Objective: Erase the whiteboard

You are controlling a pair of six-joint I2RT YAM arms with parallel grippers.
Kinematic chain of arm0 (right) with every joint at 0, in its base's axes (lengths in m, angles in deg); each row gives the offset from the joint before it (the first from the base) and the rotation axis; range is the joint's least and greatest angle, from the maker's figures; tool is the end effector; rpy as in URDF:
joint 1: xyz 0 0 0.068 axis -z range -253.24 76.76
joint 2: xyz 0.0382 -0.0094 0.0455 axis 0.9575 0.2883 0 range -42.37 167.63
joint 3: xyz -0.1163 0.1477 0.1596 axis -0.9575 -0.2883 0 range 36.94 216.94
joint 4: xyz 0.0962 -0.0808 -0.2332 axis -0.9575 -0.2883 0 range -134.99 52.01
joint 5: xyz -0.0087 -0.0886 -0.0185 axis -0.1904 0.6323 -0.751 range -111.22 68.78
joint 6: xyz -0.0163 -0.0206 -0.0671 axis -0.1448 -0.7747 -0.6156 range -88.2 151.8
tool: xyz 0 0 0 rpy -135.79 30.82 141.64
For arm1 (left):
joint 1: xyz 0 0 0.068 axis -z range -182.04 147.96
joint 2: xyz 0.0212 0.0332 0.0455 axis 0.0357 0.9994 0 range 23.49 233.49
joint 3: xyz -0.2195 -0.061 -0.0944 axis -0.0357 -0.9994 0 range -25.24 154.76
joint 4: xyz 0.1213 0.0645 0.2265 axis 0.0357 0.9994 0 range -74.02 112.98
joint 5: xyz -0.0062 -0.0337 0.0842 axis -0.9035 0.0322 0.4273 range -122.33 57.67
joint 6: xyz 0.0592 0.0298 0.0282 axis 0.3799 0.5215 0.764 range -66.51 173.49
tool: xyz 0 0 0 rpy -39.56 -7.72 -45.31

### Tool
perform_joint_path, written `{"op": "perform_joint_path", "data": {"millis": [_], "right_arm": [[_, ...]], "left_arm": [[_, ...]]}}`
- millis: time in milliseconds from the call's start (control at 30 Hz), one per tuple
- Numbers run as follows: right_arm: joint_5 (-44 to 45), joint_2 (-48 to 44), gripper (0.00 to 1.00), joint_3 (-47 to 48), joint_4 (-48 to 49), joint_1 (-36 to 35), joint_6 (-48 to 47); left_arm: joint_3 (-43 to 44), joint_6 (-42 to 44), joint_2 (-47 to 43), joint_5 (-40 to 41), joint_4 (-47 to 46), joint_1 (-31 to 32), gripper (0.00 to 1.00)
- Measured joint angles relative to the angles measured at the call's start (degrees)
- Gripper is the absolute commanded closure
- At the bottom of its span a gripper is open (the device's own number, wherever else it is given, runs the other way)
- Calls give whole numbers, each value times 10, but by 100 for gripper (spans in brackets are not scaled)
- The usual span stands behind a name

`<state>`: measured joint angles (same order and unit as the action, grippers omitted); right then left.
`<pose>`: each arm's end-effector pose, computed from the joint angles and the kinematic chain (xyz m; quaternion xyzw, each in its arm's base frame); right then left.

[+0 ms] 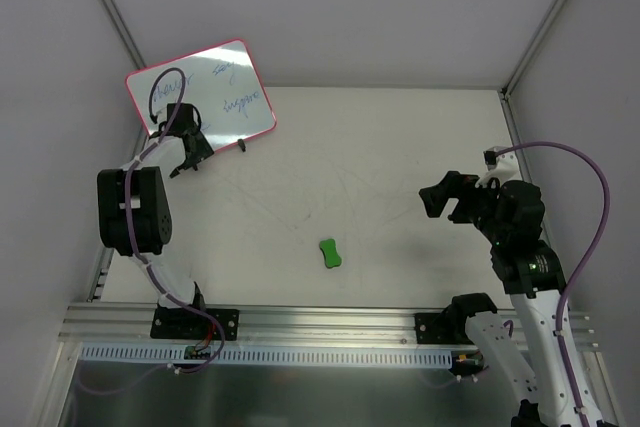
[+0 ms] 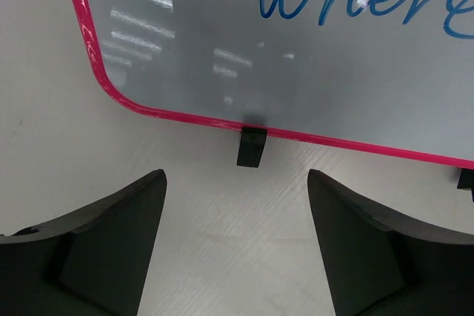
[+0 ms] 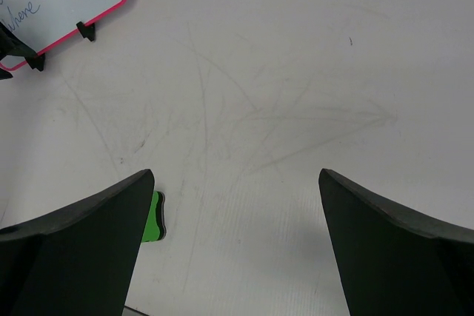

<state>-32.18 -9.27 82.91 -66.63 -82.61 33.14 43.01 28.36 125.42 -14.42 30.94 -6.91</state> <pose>0.1740 0.0403 0.3207 -0.1130 0.7878 0.1319 0.5909 0.3925 0.0519 0.1592 -0.2922 0.8785 0.0820 0.3690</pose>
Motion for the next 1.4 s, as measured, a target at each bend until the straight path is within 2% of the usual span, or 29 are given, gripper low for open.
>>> {"op": "perform_joint_path", "data": {"millis": [200, 567, 667, 700, 767, 800, 933, 1033, 1067, 1233, 1400], "right_arm": [[-2, 0, 1, 0, 0, 0, 0], [-2, 1, 1, 0, 0, 0, 0], [-2, 1, 1, 0, -1, 0, 0], [-2, 1, 1, 0, -2, 0, 0], [-2, 1, 1, 0, -3, 0, 0], [-2, 1, 1, 0, -4, 0, 0], [-2, 0, 1, 0, -4, 0, 0], [-2, -2, 1, 0, -4, 0, 0], [-2, -2, 1, 0, -4, 0, -1], [3, -2, 1, 0, -4, 0, -2], [11, -2, 1, 0, -4, 0, -5]], "left_arm": [[1, -12, 15, -10, -3, 0, 29], [37, -2, 61, -11, -10, 0, 47], [49, 7, 73, -14, -10, 0, 55], [53, 9, 76, -16, -10, 0, 62], [59, 17, 80, -22, -8, 0, 68], [61, 21, 82, -22, -6, 0, 75], [62, 28, 83, -27, 0, -5, 89], [62, 35, 83, -30, 0, -4, 93], [62, 36, 83, -31, 0, -4, 97], [53, 27, 74, -40, -3, 1, 100], [31, -6, 49, -33, -6, 34, 100]]}}
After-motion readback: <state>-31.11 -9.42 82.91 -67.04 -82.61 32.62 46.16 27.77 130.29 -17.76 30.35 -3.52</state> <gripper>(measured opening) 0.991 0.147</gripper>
